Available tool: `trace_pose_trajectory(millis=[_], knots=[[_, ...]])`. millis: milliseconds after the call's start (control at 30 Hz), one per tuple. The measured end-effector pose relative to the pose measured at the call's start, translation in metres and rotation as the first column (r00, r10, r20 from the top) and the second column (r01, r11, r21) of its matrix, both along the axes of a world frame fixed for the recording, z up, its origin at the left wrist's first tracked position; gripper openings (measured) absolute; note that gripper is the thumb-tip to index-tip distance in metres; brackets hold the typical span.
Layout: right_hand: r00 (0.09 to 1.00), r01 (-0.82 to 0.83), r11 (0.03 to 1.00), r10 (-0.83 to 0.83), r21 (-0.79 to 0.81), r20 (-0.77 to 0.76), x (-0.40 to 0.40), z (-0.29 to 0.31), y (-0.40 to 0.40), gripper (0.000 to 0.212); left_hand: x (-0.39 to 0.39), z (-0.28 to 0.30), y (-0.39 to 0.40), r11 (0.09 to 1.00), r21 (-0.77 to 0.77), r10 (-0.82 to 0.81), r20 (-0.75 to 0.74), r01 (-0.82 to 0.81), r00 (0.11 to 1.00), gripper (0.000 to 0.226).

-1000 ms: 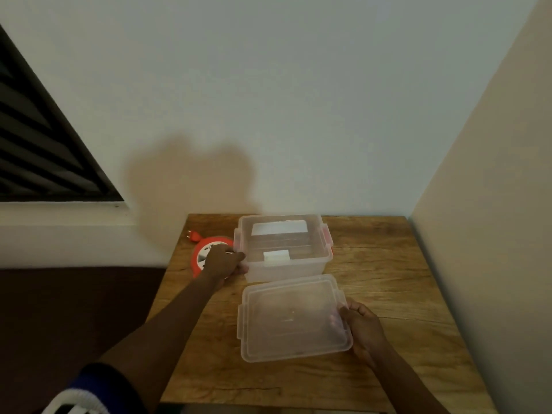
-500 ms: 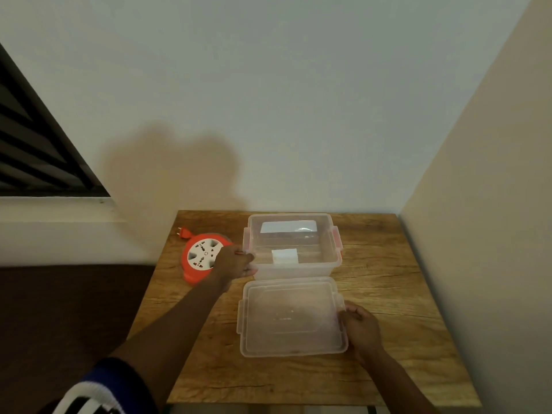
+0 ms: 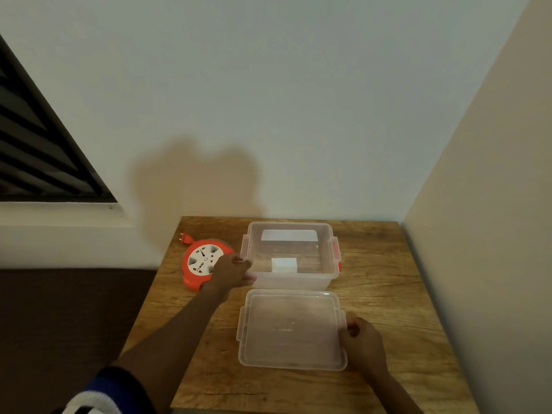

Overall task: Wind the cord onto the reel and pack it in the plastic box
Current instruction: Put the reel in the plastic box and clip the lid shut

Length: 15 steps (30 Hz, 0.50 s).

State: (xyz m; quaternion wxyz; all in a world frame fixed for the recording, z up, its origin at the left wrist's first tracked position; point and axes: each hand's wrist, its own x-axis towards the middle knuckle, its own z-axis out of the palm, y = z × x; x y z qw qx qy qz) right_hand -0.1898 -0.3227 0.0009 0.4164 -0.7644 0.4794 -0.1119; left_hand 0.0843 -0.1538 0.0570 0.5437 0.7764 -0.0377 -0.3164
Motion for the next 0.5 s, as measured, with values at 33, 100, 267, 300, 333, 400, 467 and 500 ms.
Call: trace_pose_trajectory(millis=[33,100,267,300,333,400,467,500], knots=[[1.0,0.0,1.0,0.0,-0.001,0.0,0.0,0.0,0.0,0.01,-0.002,-0.002,0.003,1.0,-0.016,0.015,0.002,-0.015,1.0,0.02],[1.0,-0.002,1.0,0.003,-0.021,0.006,-0.001,0.001,-0.002,0.011,-0.007,-0.008,0.009,0.997,-0.036,0.068,0.023,-0.067,0.997,0.021],[0.98,-0.191,0.951,0.199,-0.245,0.01,-0.004,0.003,-0.002,0.031,-0.02,-0.029,0.036,0.97,-0.02,0.244,0.145,-0.244,0.959,0.028],[0.967,-0.237,0.916,0.256,-0.325,0.017,-0.002,0.003,0.0,0.038,-0.022,-0.029,0.041,0.964,-0.007,0.263,0.17,-0.266,0.95,0.028],[0.95,-0.279,0.879,0.311,-0.386,0.022,0.003,0.005,0.005,0.043,-0.022,-0.028,0.046,0.958,0.012,0.278,0.202,-0.286,0.939,0.028],[0.9,-0.369,0.816,0.434,-0.444,0.049,0.015,0.01,0.021,0.045,-0.019,-0.022,0.056,0.946,0.039,0.302,0.263,-0.323,0.916,0.022],[0.814,-0.474,0.771,0.568,-0.425,0.123,0.034,0.017,0.042,0.039,-0.009,-0.012,0.066,0.941,0.049,0.304,0.317,-0.335,0.899,0.017],[0.774,-0.527,0.76,0.614,-0.38,0.155,0.045,0.02,0.054,0.037,-0.002,-0.007,0.071,0.94,0.065,0.292,0.348,-0.334,0.891,0.02]])
